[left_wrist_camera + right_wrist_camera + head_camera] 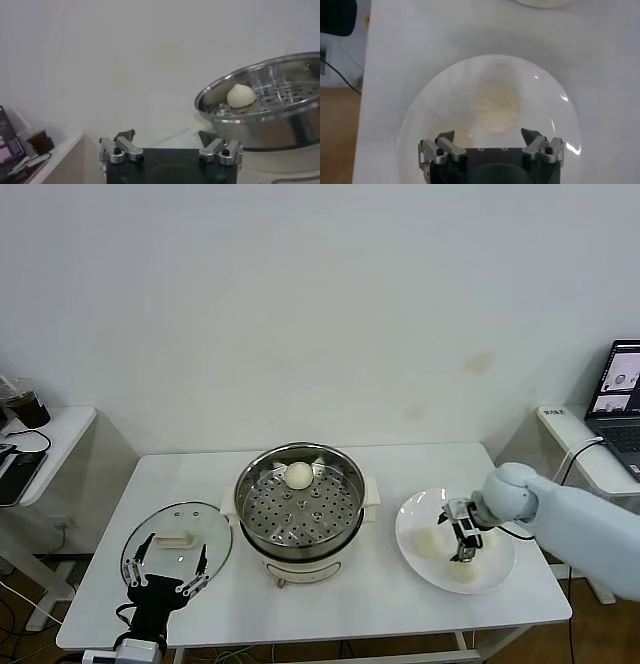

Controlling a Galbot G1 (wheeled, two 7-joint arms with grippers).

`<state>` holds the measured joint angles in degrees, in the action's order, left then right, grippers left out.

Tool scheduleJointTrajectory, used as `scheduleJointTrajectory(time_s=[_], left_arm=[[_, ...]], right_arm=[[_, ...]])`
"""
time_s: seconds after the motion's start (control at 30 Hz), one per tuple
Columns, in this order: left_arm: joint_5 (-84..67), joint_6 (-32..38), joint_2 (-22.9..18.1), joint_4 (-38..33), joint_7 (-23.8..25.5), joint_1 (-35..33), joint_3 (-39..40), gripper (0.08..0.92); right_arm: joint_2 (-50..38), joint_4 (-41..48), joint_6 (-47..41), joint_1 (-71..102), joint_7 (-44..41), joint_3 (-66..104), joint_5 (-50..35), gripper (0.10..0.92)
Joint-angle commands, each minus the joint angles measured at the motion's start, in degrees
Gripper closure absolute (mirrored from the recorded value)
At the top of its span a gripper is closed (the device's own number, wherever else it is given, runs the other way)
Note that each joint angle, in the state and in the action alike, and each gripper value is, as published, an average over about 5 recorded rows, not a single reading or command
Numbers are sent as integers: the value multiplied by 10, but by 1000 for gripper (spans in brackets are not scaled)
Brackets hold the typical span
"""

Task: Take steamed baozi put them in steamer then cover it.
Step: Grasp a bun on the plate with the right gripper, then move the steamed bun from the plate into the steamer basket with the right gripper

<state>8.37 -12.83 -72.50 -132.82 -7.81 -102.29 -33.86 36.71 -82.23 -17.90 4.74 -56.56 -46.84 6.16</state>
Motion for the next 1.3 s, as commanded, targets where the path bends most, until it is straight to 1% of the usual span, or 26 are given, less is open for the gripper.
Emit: scheduleJointTrajectory(time_s=[0.03, 0.53, 0.7, 0.8, 0.97, 1.07, 1.17, 1.3], left_arm=[[0, 0, 0, 0, 0, 0, -2, 177], [0, 0, -2, 1, 0, 4, -2, 177], [0, 0, -2, -1, -1, 3, -1, 177], [0, 0, -2, -2, 0, 4, -1, 177], [0, 0, -3, -4, -1, 4, 0, 177], [0, 0, -3, -5, 0, 4, 0, 177], [0, -1, -4, -6, 0, 3, 0, 177], [0, -2, -3, -6, 0, 4, 1, 177]], right_arm=[[67, 58, -6, 29, 9, 18, 12, 203], [81, 77, -18, 19, -6, 6, 20, 203], [86, 81, -18, 15, -11, 5, 20, 221], [86, 82, -18, 11, -14, 3, 20, 263], [84, 82, -18, 6, -17, 1, 17, 404], [82, 81, -19, 3, -20, -1, 14, 473], [79, 78, -20, -1, -25, -3, 13, 496], [63, 64, -21, -26, -31, -12, 1, 489]])
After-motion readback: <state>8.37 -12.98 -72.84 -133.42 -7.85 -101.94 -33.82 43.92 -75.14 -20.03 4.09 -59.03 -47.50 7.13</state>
